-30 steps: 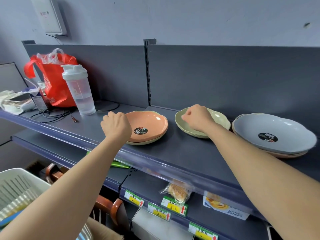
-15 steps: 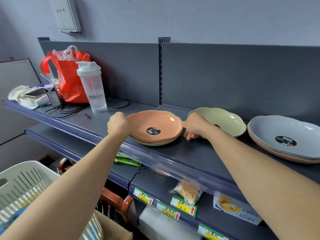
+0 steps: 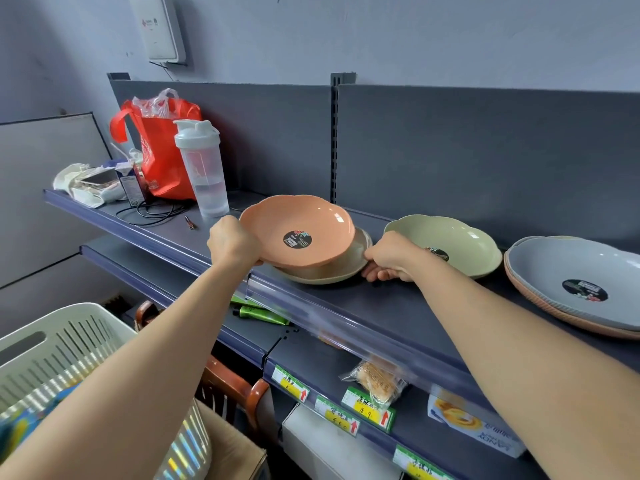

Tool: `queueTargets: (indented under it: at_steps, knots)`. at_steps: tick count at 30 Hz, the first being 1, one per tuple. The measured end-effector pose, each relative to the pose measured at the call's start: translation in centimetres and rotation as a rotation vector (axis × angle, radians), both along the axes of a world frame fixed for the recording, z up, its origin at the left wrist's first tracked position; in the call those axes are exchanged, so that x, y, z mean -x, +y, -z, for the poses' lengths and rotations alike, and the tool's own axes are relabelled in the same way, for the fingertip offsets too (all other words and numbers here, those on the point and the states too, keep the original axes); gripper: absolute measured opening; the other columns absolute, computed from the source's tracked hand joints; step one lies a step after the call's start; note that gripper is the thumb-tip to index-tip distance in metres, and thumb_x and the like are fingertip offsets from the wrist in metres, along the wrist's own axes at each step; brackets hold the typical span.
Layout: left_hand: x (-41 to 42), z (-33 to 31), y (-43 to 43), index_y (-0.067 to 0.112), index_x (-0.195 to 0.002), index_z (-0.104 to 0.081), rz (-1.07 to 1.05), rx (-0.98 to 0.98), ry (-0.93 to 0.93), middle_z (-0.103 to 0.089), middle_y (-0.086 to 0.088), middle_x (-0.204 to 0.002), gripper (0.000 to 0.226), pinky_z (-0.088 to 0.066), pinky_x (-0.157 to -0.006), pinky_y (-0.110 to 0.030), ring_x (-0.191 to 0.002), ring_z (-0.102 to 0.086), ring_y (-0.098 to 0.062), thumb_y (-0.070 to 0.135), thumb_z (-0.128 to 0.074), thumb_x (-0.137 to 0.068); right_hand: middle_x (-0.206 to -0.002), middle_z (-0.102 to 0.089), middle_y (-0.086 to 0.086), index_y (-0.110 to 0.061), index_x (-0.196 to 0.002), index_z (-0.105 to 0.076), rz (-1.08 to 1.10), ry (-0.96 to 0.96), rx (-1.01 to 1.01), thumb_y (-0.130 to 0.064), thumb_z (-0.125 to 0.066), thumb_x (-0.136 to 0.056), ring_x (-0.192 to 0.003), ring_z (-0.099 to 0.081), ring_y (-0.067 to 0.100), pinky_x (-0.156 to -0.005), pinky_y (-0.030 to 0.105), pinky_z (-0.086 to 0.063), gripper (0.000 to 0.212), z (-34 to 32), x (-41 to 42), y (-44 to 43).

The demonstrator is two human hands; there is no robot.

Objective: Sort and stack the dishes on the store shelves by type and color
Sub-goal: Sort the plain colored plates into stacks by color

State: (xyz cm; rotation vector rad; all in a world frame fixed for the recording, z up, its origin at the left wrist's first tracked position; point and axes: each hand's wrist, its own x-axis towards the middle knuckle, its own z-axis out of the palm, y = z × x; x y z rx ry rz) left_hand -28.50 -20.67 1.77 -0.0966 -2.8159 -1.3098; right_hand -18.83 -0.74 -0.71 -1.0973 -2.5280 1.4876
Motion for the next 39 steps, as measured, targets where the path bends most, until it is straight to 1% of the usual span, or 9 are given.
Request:
queueTargets:
  at_steps: [2, 5, 8, 11, 16, 24, 28, 31, 39]
  knots:
    - [0.1, -0.1, -0.3, -0.002, -0.083, -0.058, -0.029, -0.058, 0.011, -0.064, -0.019, -0.098, 0.01, -0.051, -0.048, -0.035, -0.083, -0.064, -0.038, -0.012, -0.056, -0.079, -0.065, -0.062, 0.013, 0.007, -0.108, -0.057, 0.015, 0.022, -0.001, -0.004, -0.042, -0.094, -0.05, -0.056, 0.015, -0.032, 0.014, -0.036, 0.023, 0.0, 0.1, -0.2]
    - [0.0, -0.6, -0.7, -0.005, -0.103, -0.061, -0.066, -0.12, 0.006, -0.066, -0.022, -0.108, 0.027, -0.051, -0.043, -0.034, -0.094, -0.065, -0.041, -0.013, -0.056, -0.078, -0.063, -0.061, 0.015, 0.009, -0.116, -0.054, 0.055, 0.073, -0.048, -0.003, -0.042, -0.092, -0.04, -0.052, 0.014, -0.038, 0.018, -0.035, 0.029, -0.5, 0.4, -0.3]
    - [-0.2, -1.7, -0.8, -0.007, -0.107, -0.059, -0.095, -0.163, 0.035, -0.064, -0.024, -0.111, 0.026, -0.06, -0.064, -0.047, -0.098, -0.064, -0.043, -0.011, -0.056, -0.081, -0.088, -0.068, 0.024, 0.0, -0.113, -0.05, 0.086, 0.135, -0.158, -0.002, -0.041, -0.093, -0.034, -0.05, 0.014, -0.036, 0.019, -0.037, 0.022, -1.8, 0.0, -0.4]
    - [-0.4, -2.5, -0.8, -0.008, -0.106, -0.06, -0.106, -0.186, 0.063, -0.065, -0.026, -0.11, 0.025, -0.059, -0.071, -0.051, -0.097, -0.064, -0.044, -0.01, -0.054, -0.082, -0.1, -0.068, 0.025, 0.003, -0.114, -0.051, 0.144, 0.165, -0.254, -0.002, -0.044, -0.093, -0.051, -0.059, 0.021, -0.045, 0.025, -0.043, 0.023, -3.0, -0.5, 0.4]
    - [-0.6, -2.9, 0.0, -0.008, -0.108, -0.061, -0.08, -0.228, 0.069, -0.063, -0.024, -0.114, 0.028, -0.059, -0.064, -0.045, -0.097, -0.064, -0.044, -0.011, -0.054, -0.081, -0.105, -0.069, 0.022, 0.003, -0.114, -0.055, 0.345, 0.186, -0.365, 0.004, -0.052, -0.084, -0.095, -0.069, 0.034, -0.082, 0.039, -0.057, 0.03, -4.0, -2.0, 3.9]
    - [-1.7, -2.5, 3.6, -0.009, -0.099, -0.062, 0.033, -0.218, 0.07, -0.066, -0.022, -0.101, 0.024, -0.046, -0.046, -0.032, -0.085, -0.065, -0.039, -0.015, -0.054, -0.077, -0.097, -0.071, 0.021, 0.001, -0.098, -0.056, 0.547, 0.116, -0.348, 0.007, -0.049, -0.084, -0.085, -0.067, 0.031, -0.071, 0.034, -0.053, 0.016, -3.4, -7.4, 7.7]
    - [-1.9, -2.4, 5.4, -0.009, -0.096, -0.064, 0.089, -0.214, 0.061, -0.068, -0.023, -0.1, 0.024, -0.048, -0.045, -0.03, -0.074, -0.066, -0.037, -0.015, -0.053, -0.076, -0.064, -0.059, 0.015, 0.008, -0.119, -0.053, 0.577, 0.079, -0.29, 0.003, -0.042, -0.089, -0.05, -0.051, 0.021, -0.052, 0.029, -0.043, 0.032, -2.6, -9.8, 7.8]
    - [-2.1, -2.3, 6.3, -0.008, -0.095, -0.065, 0.129, -0.214, 0.051, -0.069, -0.023, -0.096, 0.024, -0.047, -0.041, -0.026, -0.073, -0.069, -0.039, -0.013, -0.052, -0.076, -0.08, -0.06, 0.017, 0.005, -0.135, -0.041, 0.582, 0.074, -0.259, 0.001, -0.038, -0.092, -0.045, -0.044, 0.017, -0.041, 0.025, -0.032, 0.044, -1.9, -10.7, 8.0]
    - [-3.7, -2.3, 8.3, -0.01, -0.093, -0.065, 0.212, -0.172, 0.044, -0.07, -0.022, -0.091, 0.024, -0.041, -0.038, -0.022, -0.059, -0.064, -0.031, -0.013, -0.051, -0.074, -0.079, -0.065, 0.018, 0.006, -0.096, -0.062, 0.613, 0.151, -0.251, -0.005, -0.05, -0.09, -0.047, -0.047, 0.021, -0.043, 0.022, -0.036, 0.017, -1.1, -12.2, 8.9]
